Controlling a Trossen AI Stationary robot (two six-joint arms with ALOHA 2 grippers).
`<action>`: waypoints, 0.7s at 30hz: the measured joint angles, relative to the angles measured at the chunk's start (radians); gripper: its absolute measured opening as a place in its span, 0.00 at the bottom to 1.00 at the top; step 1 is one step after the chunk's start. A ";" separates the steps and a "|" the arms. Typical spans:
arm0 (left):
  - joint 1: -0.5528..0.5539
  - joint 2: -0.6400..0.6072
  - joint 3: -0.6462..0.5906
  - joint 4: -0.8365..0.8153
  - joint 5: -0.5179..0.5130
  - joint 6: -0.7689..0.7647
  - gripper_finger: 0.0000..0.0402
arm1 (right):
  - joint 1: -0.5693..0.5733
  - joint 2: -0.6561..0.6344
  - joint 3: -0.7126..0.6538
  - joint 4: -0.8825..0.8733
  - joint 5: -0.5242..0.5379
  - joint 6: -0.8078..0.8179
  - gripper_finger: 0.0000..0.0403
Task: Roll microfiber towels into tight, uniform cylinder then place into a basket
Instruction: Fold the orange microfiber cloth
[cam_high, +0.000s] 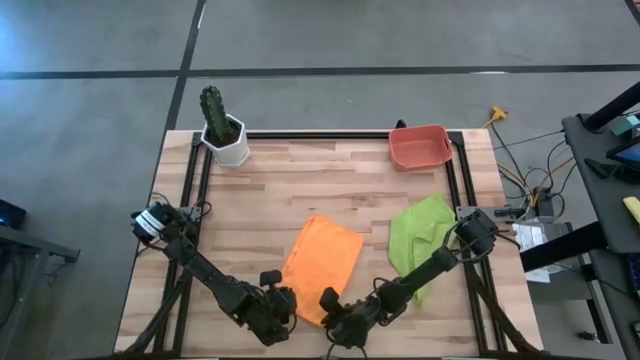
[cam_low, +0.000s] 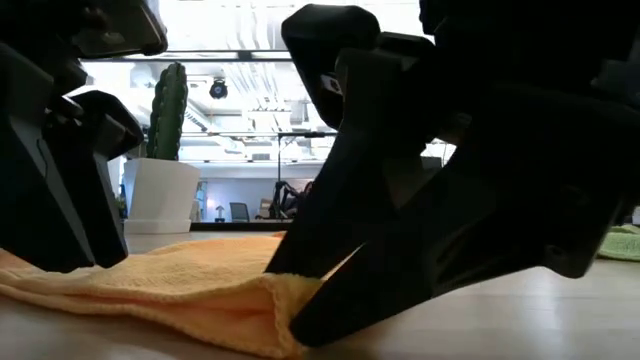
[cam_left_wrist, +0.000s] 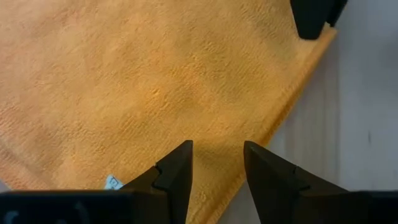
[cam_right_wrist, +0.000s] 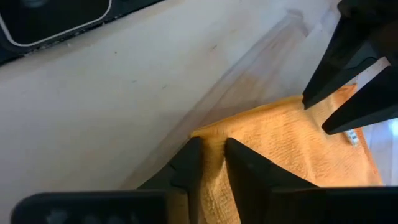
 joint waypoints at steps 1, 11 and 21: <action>0.000 0.000 0.001 -0.001 0.002 0.000 0.32 | 0.000 0.000 0.000 -0.001 -0.002 0.000 0.14; -0.002 -0.007 0.003 -0.089 0.114 0.061 0.32 | 0.017 -0.013 0.024 -0.090 0.001 -0.002 0.02; -0.034 -0.061 0.012 -0.116 0.124 0.318 0.32 | 0.020 -0.046 0.023 -0.192 -0.008 0.044 0.02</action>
